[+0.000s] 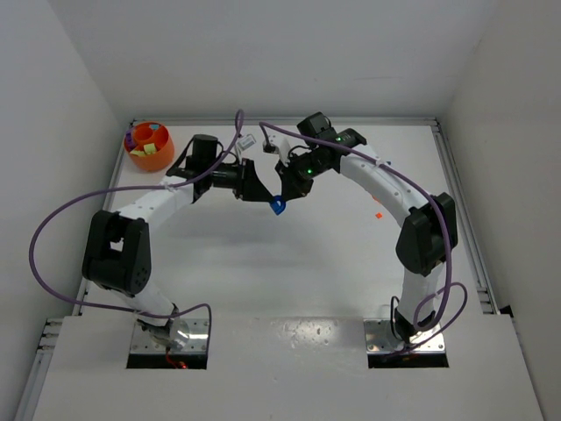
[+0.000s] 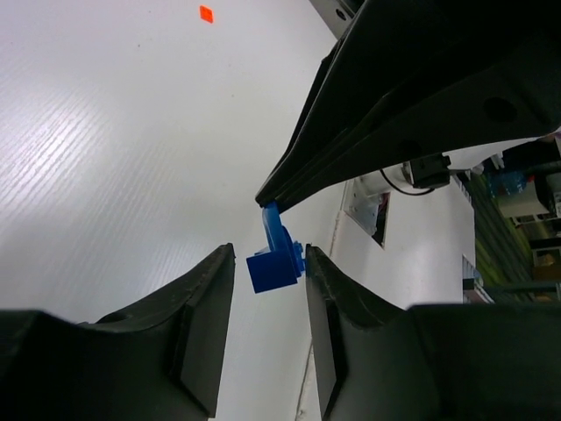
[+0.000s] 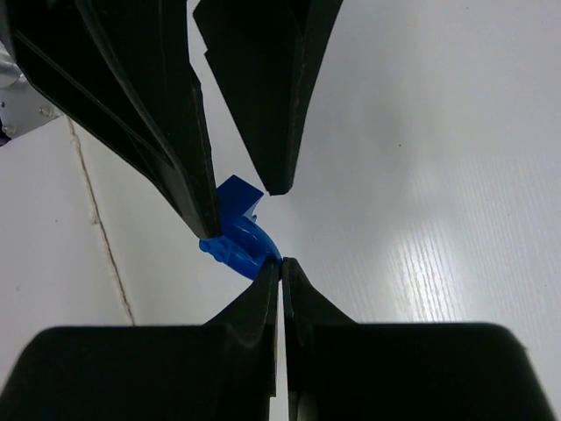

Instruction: Sort the legos into containers by color

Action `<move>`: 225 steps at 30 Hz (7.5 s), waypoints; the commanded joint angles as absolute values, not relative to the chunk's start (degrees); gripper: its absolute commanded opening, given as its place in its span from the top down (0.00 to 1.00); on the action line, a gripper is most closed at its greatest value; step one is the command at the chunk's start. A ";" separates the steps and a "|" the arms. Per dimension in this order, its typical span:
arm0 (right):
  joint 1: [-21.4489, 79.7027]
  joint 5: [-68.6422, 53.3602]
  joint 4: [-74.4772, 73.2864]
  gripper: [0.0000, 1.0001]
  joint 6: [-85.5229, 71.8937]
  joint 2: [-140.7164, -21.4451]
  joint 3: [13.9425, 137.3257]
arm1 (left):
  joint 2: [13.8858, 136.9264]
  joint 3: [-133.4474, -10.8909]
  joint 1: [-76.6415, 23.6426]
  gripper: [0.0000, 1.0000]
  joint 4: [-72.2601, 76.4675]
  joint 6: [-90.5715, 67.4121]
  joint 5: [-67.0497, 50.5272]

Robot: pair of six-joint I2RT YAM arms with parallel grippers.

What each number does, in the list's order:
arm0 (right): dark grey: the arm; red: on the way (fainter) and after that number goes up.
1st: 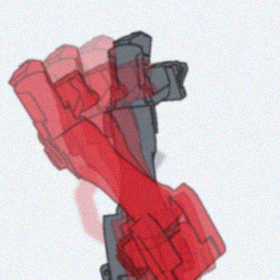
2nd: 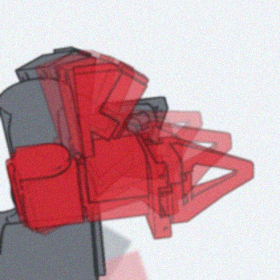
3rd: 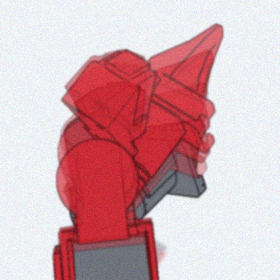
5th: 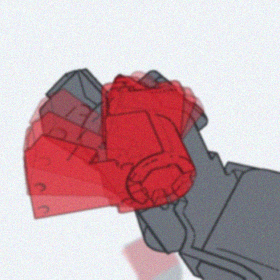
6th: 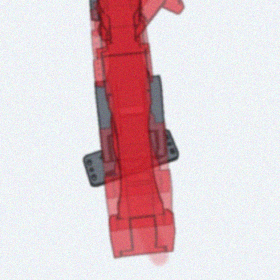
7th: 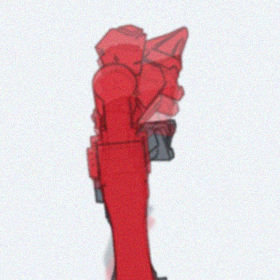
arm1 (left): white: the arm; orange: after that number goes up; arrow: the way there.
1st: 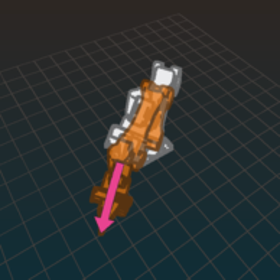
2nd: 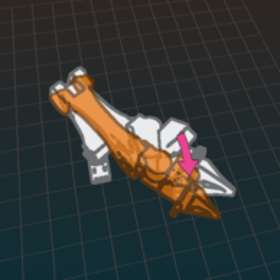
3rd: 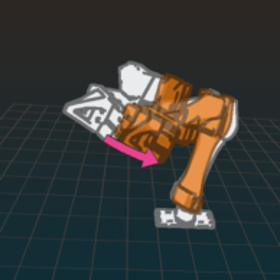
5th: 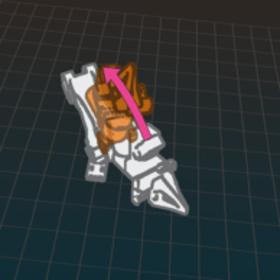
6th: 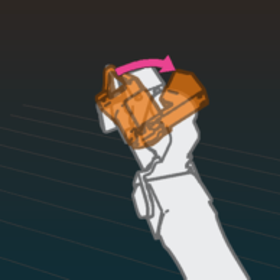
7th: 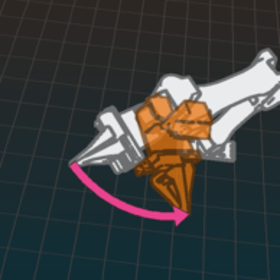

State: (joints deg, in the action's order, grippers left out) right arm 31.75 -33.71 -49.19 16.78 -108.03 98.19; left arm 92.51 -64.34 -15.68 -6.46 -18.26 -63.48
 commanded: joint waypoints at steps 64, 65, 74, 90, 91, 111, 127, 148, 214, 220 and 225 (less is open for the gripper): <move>26.02 -27.86 -37.35 0.41 1.76 -107.14 97.91 | 116.19 -108.36 14.15 1.00 -23.03 -2.45 -6.68; 26.02 -27.86 -37.35 0.41 1.76 -107.14 97.91 | 116.71 -109.07 14.15 1.00 -23.03 -2.46 -6.68; 26.02 -28.39 -37.35 0.41 1.76 -108.19 98.44 | 121.37 -112.15 13.62 1.00 -23.03 -4.13 -6.68; 26.02 -27.86 -37.88 0.41 1.76 -109.34 98.96 | 125.42 -115.84 12.04 0.86 -23.03 -4.13 -5.01; 26.02 -27.86 -37.88 0.41 1.76 -109.34 98.96 | 125.42 -115.84 12.04 0.84 -23.03 -4.13 -4.31; 18.21 -18.38 -33.57 0.46 -2.90 -105.03 93.69 | 112.08 -115.41 11.70 0.33 -23.03 -7.56 -18.18; 5.01 -5.98 -39.90 0.01 3.87 -122.50 111.58 | 86.84 -90.97 -1.05 0.32 -26.81 2.19 -26.90; 3.96 0.62 -35.24 0.37 4.13 -145.45 128.76 | 87.71 -90.26 -1.05 0.31 -26.81 1.05 -27.42; 6.40 -51.29 -19.81 0.96 -28.54 -119.98 100.56 | 76.56 -62.33 -6.22 0.00 -10.91 -0.80 -50.63; 9.66 -63.61 5.24 0.96 -55.51 -115.76 87.91 | 74.79 -59.50 -11.33 0.09 -4.32 -3.16 -46.59; 12.12 -65.30 25.79 0.96 -75.63 -114.61 80.52 | 78.39 -61.52 -14.58 0.25 -3.78 -3.17 -45.35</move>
